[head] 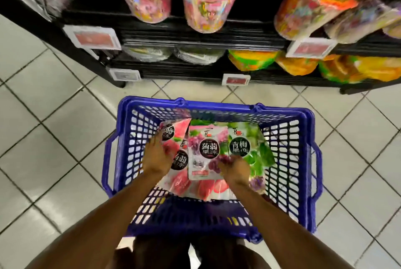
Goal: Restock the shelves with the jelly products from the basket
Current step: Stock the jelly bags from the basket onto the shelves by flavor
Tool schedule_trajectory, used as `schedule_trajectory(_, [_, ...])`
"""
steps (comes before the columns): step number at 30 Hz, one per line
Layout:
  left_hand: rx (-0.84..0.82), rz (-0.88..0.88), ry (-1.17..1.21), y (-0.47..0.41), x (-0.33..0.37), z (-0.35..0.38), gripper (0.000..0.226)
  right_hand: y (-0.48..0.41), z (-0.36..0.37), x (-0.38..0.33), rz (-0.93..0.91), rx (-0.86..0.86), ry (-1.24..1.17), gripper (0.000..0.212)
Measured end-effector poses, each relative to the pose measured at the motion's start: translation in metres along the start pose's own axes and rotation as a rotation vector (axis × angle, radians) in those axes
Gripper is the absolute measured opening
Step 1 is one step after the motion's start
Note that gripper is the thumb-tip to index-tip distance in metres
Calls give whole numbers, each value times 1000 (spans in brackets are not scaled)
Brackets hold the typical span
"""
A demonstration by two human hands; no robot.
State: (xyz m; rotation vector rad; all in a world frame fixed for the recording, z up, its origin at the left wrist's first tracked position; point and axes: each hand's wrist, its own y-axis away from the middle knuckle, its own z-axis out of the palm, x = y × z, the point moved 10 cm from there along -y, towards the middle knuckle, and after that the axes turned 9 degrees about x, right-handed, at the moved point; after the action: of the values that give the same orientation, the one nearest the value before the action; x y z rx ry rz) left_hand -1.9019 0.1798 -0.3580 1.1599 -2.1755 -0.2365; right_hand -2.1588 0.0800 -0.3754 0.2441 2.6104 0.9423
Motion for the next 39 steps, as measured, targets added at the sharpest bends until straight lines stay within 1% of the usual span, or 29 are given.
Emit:
schedule_trajectory(1, [43, 85, -65, -2, 9, 2, 45, -3, 9, -1, 27, -38, -49, 23])
schedule_trajectory(2, [45, 144, -109, 0, 18, 8, 37, -4, 20, -1, 66, -94, -129, 20])
schedule_trajectory(3, [9, 170, -115, 3, 24, 18, 34, -4, 30, -2, 98, -148, -219, 16])
schedule_trajectory(5, [-100, 146, -63, 17, 30, 41, 39, 0, 42, -7, 119, -217, -359, 17])
schedule_trajectory(6, [-120, 123, -26, 24, 30, 49, 43, 4, 46, -8, 151, -252, -463, 14])
schedule_trajectory(8, [-99, 30, 69, 33, 27, 52, 52, 15, 49, -8, 231, -315, -679, 12])
schedule_trajectory(10, [-61, -101, 186, 38, 22, 49, 53, 26, 44, -3, 254, -346, -763, 18])
schedule_trajectory(11, [-72, -175, 261, 40, 18, 49, 52, 30, 39, 0, 250, -365, -786, 22])
schedule_trajectory(13, [-166, -360, 467, 48, 11, 56, 44, 39, 29, 0, 202, -434, -817, 22])
schedule_trajectory(15, [-237, -487, 596, 56, 5, 60, 32, 42, 13, -1, 99, -433, -733, 14])
schedule_trajectory(16, [-248, -485, 581, 58, 4, 57, 30, 38, 4, 2, 48, -367, -636, 15])
schedule_trajectory(17, [-242, -460, 549, 56, 3, 52, 30, 29, -10, 8, 10, -235, -498, 20])
schedule_trajectory(19, [-165, -410, 475, 49, -2, 37, 30, 10, -51, 27, -5, 119, -195, 31])
schedule_trajectory(20, [-125, -405, 452, 47, -8, 30, 29, 5, -68, 33, 3, 229, -109, 38])
schedule_trajectory(21, [-98, -408, 423, 45, -17, 26, 30, -1, -75, 39, 28, 260, -63, 48])
schedule_trajectory(23, [-79, -432, 340, 45, -37, 21, 34, -12, -73, 46, 62, 227, -4, 66])
schedule_trajectory(26, [-35, -501, 220, 52, -65, 18, 32, -24, -66, 43, 66, 220, 49, 84])
schedule_trajectory(28, [-30, -568, 196, 58, -76, 18, 28, -27, -59, 43, 98, 193, 40, 89])
schedule_trajectory(30, [-35, -597, 187, 59, -75, 17, 33, -30, -55, 44, 89, 166, 128, 85])
schedule_trajectory(31, [-44, -593, 136, 59, -70, 14, 42, -31, -54, 45, 81, 160, 169, 80])
schedule_trajectory(33, [-65, -531, -116, 60, -55, 9, 74, -33, -50, 48, 98, 117, 224, 66])
schedule_trajectory(34, [-45, -452, -247, 60, -41, 5, 92, -33, -45, 47, 103, 75, 203, 56])
schedule_trajectory(35, [-13, -336, -323, 59, -22, 2, 103, -30, -40, 42, 101, 29, 139, 43])
schedule_trajectory(36, [16, -201, -328, 57, -2, 4, 104, -25, -35, 33, 91, 6, 19, 29])
schedule_trajectory(37, [15, -76, -278, 56, 18, 8, 97, -19, -30, 23, 81, -16, -134, 12])
schedule_trajectory(38, [-9, 14, -168, 55, 33, 16, 85, -12, -27, 14, 66, -31, -297, 9])
schedule_trajectory(39, [-43, 47, -31, 55, 44, 22, 71, -6, -26, 5, 36, -27, -411, 23])
